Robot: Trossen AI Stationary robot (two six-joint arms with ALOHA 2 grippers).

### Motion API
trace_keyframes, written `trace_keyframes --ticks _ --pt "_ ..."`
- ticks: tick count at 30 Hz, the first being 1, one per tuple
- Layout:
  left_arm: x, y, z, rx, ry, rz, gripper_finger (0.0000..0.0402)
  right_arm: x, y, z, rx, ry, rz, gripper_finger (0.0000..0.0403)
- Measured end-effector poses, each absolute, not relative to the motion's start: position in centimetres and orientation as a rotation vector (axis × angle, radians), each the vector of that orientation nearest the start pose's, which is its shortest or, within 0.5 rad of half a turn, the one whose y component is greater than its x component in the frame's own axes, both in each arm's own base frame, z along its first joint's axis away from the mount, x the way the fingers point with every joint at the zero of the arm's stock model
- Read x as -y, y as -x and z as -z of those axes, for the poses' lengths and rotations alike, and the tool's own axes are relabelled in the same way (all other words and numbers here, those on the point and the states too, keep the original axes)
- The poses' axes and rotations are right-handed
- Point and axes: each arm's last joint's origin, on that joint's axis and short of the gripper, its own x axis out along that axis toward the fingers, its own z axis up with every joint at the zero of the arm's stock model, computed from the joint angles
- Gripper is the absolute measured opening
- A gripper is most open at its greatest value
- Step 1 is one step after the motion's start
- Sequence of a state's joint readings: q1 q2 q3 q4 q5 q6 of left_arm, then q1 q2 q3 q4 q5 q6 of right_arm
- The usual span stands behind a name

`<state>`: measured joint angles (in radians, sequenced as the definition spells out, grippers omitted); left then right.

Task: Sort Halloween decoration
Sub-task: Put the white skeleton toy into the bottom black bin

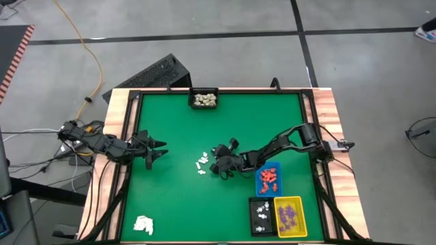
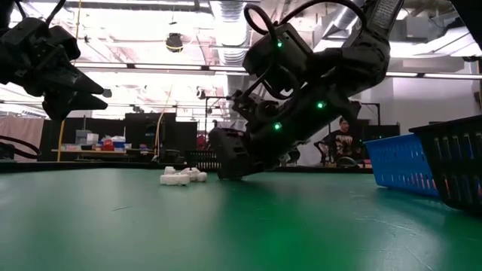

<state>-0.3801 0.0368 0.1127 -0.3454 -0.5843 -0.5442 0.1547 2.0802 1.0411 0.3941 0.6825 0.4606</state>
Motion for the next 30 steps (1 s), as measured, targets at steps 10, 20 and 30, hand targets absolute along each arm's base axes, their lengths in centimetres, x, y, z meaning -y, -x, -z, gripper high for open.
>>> trace_keyframes --ticks 10,20,30 --pt "1.7 -8.4 -16.7 -0.175 0.418 -0.261 0.0189 -5.0 -38.1 -18.0 -0.372 -0.155 0.529 0.0015" --pt "1.7 -8.4 -16.7 -0.172 0.441 -0.263 0.0189 -10.0 -32.5 -26.3 -0.43 -0.263 0.072 0.0014" --pt "1.6 -8.4 -16.7 -0.171 0.44 -0.267 0.0189 -17.7 -26.3 -25.6 -0.745 -0.462 -0.126 0.0014"
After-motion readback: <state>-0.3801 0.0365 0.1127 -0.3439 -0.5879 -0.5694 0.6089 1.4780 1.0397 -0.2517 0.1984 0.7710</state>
